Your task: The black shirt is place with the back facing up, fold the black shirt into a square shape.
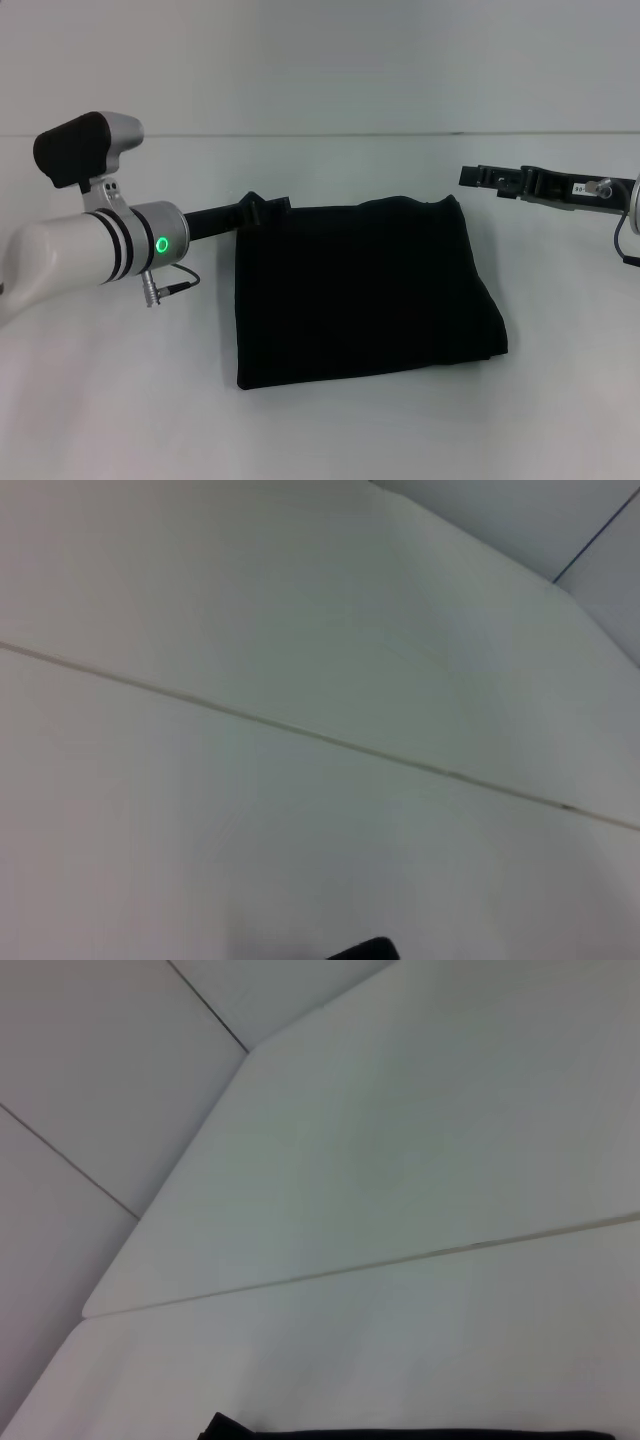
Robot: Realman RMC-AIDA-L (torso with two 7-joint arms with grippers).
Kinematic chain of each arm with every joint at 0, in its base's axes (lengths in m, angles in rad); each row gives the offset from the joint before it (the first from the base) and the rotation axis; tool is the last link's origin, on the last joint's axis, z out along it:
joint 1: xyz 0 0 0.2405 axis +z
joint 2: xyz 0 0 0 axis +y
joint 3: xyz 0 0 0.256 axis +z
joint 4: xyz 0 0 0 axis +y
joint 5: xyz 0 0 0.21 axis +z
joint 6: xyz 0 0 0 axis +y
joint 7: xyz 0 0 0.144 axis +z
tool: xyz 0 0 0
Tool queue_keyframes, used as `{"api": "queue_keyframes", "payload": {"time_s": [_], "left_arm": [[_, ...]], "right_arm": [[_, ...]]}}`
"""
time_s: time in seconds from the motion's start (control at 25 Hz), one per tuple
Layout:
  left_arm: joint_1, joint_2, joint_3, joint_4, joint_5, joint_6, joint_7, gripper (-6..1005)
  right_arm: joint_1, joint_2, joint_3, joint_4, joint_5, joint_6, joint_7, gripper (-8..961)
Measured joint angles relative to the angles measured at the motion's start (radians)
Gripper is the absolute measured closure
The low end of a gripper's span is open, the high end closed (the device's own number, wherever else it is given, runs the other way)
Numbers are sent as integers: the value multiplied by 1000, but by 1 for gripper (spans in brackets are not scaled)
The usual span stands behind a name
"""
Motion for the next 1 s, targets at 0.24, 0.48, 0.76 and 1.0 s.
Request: {"api": "queue_keyframes", "payload": {"time_s": [0.24,0.48,0.76,1.0], "left_arm": [[10,-11,13,18,0,-19,16,200],[3,-11,25,18,0,-17,14,372],[-2,-11,25,16,-1,-16,12,662],[-4,-10,25,19,-4,-7,9,943]], "right_arm": [[-1,1,0,0,0,1,0,38],[-2,1,0,1,-2,-3,0,38],[-17,-4,-71,1,-3,-61,7,37],[-37,-12,-150,3,-3,-121,18,37]]}}
